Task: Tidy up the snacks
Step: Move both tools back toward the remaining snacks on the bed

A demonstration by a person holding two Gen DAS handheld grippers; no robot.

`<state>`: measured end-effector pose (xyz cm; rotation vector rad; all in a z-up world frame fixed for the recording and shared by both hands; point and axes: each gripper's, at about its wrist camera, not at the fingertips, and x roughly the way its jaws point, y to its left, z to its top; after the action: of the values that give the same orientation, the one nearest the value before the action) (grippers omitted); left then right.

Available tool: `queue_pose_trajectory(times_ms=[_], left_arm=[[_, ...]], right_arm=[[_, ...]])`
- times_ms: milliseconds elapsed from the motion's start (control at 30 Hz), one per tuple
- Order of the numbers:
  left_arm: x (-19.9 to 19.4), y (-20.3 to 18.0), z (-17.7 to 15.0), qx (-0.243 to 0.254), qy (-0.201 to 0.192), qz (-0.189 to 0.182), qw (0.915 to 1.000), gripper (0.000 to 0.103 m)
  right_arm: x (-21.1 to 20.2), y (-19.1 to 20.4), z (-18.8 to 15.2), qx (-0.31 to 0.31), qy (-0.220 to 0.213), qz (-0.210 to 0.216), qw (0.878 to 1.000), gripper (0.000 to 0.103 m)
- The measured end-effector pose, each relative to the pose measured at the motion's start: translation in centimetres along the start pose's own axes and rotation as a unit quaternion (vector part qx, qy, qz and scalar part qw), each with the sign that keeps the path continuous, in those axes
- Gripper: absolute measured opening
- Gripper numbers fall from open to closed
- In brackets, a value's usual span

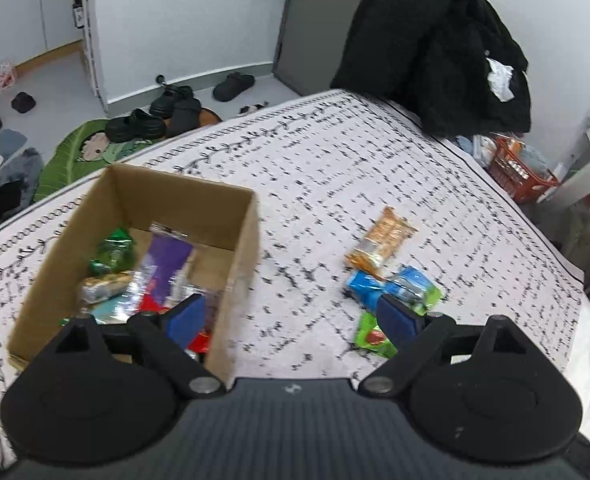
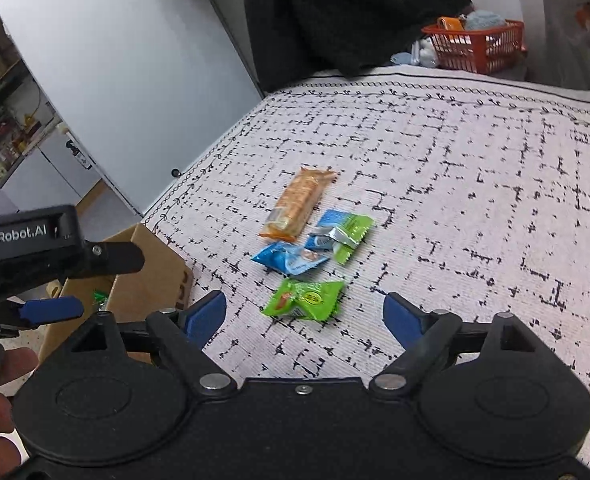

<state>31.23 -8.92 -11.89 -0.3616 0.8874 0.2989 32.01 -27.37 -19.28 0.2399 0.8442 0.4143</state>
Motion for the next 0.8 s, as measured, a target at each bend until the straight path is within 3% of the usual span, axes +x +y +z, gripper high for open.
queue_pose_trajectory(times_ms=[267,533,600,700,800], left_arm=[[1.8,-1.2,-0.5,-0.002,0.012,-0.03,0.9995,0.091],[4.6,-1.6,-0.6,-0.008,0.032,-0.048,0.9983,0.091],[5.2,-1.7,-0.6,-0.011,0.031,-0.049,0.9983,0.091],[6.0,-1.9,-0.5,-0.009,0.03,-0.058,0.9978,0.089],[6.7,-2.2,-0.6,-0.001,0.027,-0.06,0.9978,0.084]], right_arm=[[1.2,-1.1,-0.4,0.008,0.014,-0.008,1.0,0.1],[2.5,-1.1,-0.3,-0.034,0.009,-0.027,0.999,0.1],[3.0,-1.0,-0.3,-0.041,0.012,-0.031,0.999,0.098],[4.2,-1.1,-0.3,-0.039,0.026,-0.027,0.999,0.084],[5.3,-1.1,-0.3,-0.038,0.038,-0.028,0.998,0.077]])
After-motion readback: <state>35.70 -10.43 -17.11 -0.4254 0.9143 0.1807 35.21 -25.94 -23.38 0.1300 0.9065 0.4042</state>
